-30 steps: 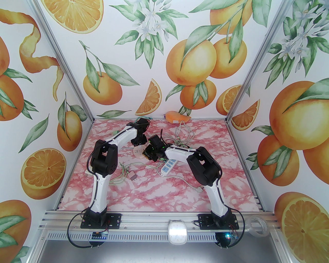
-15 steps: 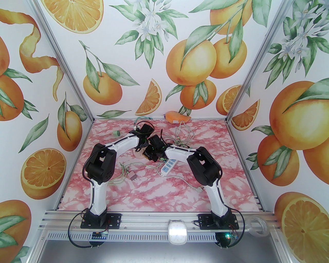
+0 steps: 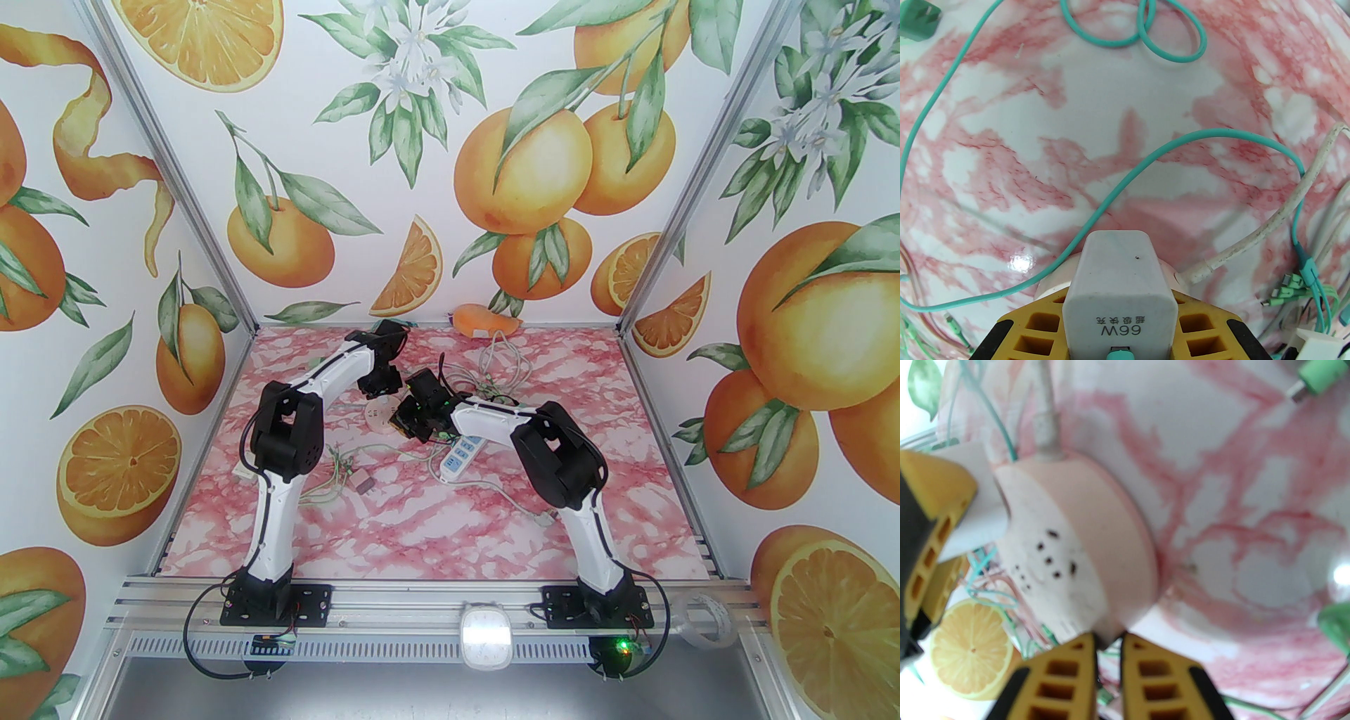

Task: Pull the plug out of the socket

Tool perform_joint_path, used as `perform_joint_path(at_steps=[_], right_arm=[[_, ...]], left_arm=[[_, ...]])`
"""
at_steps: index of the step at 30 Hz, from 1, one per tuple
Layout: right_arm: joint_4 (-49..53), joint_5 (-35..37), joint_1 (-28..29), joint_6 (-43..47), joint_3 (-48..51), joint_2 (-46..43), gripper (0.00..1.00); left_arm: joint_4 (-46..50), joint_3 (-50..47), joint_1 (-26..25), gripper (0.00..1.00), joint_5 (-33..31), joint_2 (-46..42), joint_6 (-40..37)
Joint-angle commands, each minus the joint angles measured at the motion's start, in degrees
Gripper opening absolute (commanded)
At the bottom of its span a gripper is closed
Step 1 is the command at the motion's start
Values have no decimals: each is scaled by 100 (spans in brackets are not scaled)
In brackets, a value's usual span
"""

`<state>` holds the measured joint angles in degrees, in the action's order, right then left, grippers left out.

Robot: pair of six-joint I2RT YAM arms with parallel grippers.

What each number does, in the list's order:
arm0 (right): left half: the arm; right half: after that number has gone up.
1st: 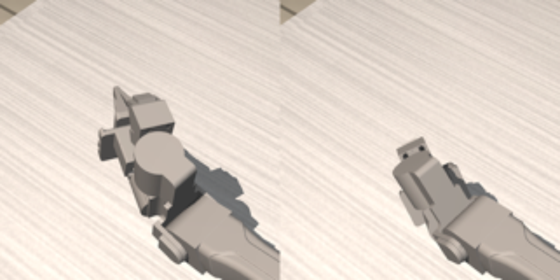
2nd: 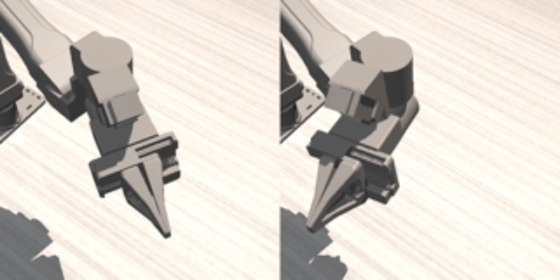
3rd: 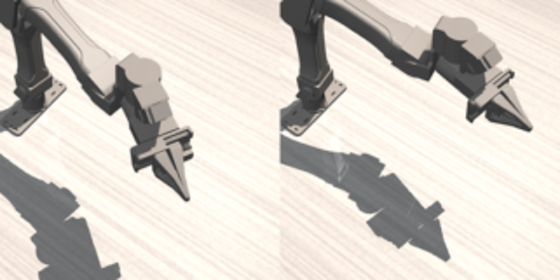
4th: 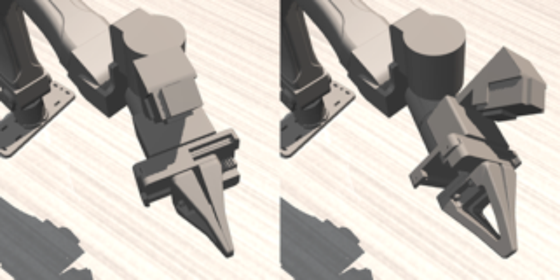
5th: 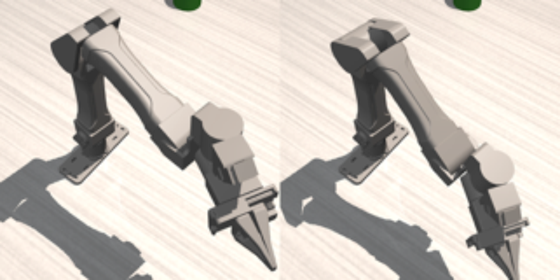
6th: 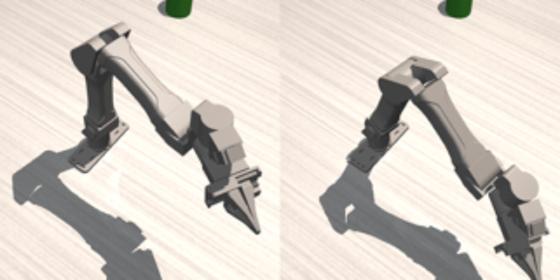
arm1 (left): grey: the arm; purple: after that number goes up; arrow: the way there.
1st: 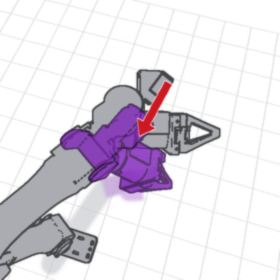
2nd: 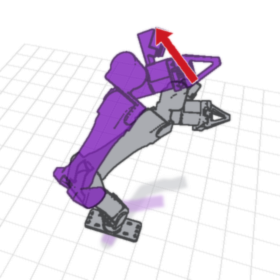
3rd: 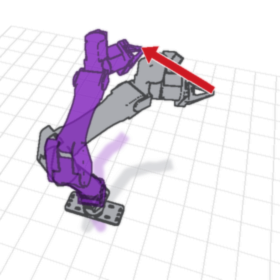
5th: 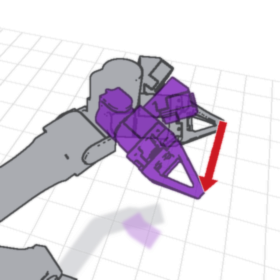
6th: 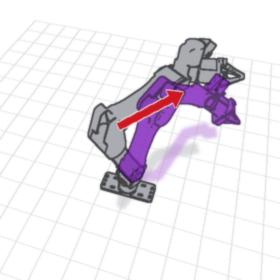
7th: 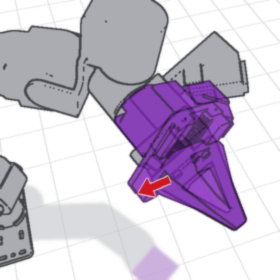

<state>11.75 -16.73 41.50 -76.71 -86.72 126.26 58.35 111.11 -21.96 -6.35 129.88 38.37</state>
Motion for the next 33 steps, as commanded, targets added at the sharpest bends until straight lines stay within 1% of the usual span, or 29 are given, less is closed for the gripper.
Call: perform_joint_path(at_steps=[1,5,7,11,15,17,20,24,27,29,33], right_arm=[[1301,179,116,45,509,848,15],[1310,188,105,52,487,848,15],[1309,188,106,59,494,853,15],[1312,188,99,49,479,857,15],[1330,186,98,39,467,857,15],[1334,202,100,42,467,857,15],[1333,192,102,33,477,870,15],[1339,195,103,20,473,878,15],[1332,215,97,28,500,877,15],[1333,210,104,24,511,879,15],[1325,208,103,32,533,883,15]], left_arm=[[-325,294,16,15,986,364,211],[-335,232,7,14,985,295,230],[-429,73,-57,13,849,159,258],[-985,-648,-368,13,286,-344,338],[-1553,-1443,-758,9,-516,-839,456],[-1879,-1849,-887,9,-665,-1061,535],[-2011,-1985,-921,9,-529,-1080,602],[-1283,-1282,-823,9,-344,-713,546],[-1000,-800,-630,11,109,-431,518],[-656,-355,-494,11,610,-136,460],[-244,282,-323,11,880,242,288]])
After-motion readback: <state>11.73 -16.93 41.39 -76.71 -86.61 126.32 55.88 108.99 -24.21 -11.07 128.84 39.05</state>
